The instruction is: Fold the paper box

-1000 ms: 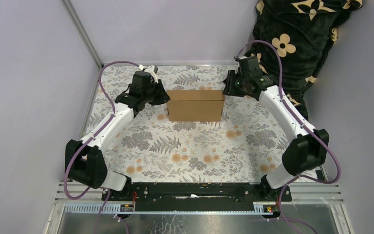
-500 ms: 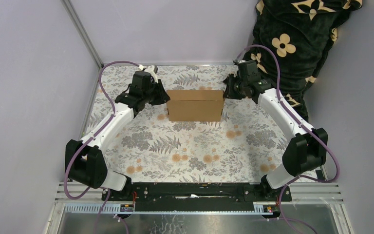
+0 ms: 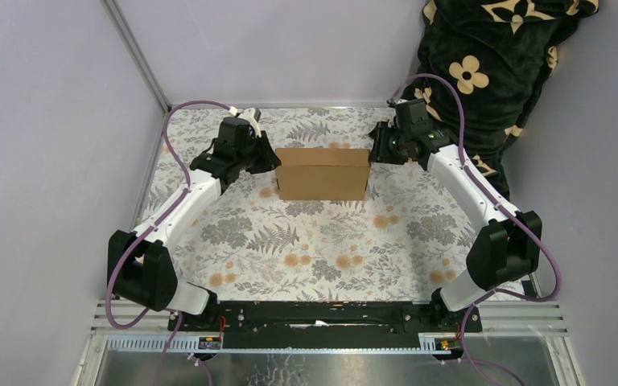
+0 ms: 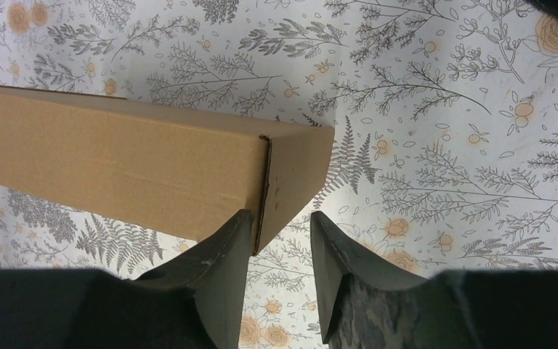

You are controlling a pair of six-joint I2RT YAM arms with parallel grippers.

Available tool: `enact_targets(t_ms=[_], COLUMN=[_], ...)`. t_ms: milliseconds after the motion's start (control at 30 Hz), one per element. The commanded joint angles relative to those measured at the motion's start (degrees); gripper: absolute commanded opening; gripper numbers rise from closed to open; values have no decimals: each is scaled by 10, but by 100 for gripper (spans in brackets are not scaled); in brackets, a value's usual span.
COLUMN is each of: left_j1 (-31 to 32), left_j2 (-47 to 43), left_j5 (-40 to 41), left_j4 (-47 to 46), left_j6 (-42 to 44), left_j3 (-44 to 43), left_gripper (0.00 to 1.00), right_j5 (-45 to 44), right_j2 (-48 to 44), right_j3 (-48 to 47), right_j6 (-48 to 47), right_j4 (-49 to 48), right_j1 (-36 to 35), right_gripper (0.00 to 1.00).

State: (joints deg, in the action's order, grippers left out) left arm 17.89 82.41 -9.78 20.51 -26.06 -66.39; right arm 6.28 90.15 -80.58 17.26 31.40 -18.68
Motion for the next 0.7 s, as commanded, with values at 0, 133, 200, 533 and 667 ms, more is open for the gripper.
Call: enact_targets(t_ms=[0, 133, 200, 533, 667], left_j1=[-3, -4, -4, -3, -3], left_j2=[23, 24, 25, 29, 31], left_j5=[30, 29, 27, 22, 20], left_j4=[64, 63, 62, 57, 56], left_j6=[21, 19, 17, 15, 15], left_j3=[26, 26, 25, 22, 23], left_gripper=[28, 28, 28, 28, 28], right_j5=[7, 2, -7, -49, -59], right_j2=[-13, -8, 6, 79, 106], right_j3=[-45, -105, -140, -226, -254], right_j6=[-17, -22, -26, -17, -13], right_j4=[46, 71, 88, 121, 125], right_j1=[-6, -21, -44, -146, -172], right_gripper=[43, 41, 40, 36, 36])
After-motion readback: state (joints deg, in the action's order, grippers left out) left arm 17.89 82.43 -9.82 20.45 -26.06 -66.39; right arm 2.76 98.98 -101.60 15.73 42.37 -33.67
